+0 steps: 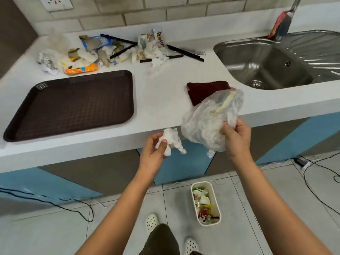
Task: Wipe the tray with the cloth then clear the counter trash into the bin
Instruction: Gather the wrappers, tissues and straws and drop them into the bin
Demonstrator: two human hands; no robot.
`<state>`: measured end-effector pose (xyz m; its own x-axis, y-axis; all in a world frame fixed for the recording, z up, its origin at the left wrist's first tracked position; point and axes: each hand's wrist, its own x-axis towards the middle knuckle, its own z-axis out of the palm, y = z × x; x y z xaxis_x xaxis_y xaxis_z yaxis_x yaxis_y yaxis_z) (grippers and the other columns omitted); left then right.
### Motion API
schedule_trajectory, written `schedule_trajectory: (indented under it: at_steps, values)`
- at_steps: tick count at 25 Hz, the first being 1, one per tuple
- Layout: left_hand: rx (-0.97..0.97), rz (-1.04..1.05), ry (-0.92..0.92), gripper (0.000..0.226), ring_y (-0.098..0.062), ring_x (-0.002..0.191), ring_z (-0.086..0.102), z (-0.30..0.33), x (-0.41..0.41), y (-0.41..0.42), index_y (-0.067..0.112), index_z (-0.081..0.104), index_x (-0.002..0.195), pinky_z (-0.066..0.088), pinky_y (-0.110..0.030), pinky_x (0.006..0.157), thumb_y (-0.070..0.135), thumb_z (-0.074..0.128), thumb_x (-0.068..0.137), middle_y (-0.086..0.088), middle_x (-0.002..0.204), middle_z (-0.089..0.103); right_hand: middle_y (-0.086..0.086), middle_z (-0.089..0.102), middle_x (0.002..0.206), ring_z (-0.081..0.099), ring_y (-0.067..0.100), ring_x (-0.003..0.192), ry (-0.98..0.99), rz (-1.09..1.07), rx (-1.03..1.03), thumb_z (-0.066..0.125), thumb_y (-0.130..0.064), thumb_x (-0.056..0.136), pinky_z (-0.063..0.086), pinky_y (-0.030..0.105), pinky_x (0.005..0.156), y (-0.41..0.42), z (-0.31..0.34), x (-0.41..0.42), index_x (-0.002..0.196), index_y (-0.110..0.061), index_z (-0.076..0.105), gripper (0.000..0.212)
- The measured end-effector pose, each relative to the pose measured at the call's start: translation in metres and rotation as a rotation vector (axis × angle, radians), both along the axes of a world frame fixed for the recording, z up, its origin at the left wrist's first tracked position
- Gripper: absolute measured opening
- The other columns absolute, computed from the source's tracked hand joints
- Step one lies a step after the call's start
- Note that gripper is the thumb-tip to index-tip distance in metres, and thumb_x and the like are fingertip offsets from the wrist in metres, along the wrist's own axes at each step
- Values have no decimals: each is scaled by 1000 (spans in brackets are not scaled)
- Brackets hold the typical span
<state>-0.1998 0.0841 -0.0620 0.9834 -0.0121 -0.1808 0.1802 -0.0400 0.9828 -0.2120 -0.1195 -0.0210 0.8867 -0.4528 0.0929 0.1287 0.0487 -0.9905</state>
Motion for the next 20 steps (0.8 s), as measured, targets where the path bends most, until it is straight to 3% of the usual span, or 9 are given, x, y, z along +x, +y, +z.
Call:
schedule_trajectory:
  at_steps: [6, 10, 13, 16, 20]
  values:
    - [63, -34, 249, 14, -8, 81, 59, -61, -34, -18, 26, 54, 105, 51, -16, 56, 17, 49, 95, 6, 102, 59, -14, 59, 64, 56, -5, 59, 140, -67, 79, 51, -2, 70, 46, 13, 52, -10, -73, -46, 71, -13, 57, 13]
    - [123, -42, 409, 16, -11, 83, 57, -108, -43, -28, 20, 51, 111, 51, -23, 63, 17, 48, 96, -1, 110, 56, -6, 60, 77, 60, -5, 64, 335, -114, 89, 48, 12, 80, 50, 14, 55, -15, -142, -69, 80, -19, 60, 33]
    - [190, -72, 504, 15, -15, 88, 57, -150, -51, -31, 21, 51, 110, 51, -23, 64, 19, 50, 95, -1, 113, 54, -5, 59, 84, 59, 2, 73, 473, -155, 80, 47, 15, 76, 50, 12, 60, -14, -194, -83, 91, -17, 53, 36]
    - [232, -95, 573, 14, -12, 83, 57, -188, -57, -30, 22, 52, 107, 49, -22, 59, 19, 52, 94, -1, 110, 55, -7, 56, 85, 56, 2, 77, 552, -223, 97, 48, 17, 74, 47, 8, 61, -12, -247, -97, 89, -24, 45, 44]
    - [243, -77, 701, 10, -21, 90, 57, -238, -55, -34, 23, 52, 102, 51, -26, 63, 18, 51, 93, -8, 113, 55, -9, 52, 81, 52, 12, 73, 727, -248, 79, 54, 10, 71, 46, 25, 68, -7, -317, -108, 93, -25, 47, 42]
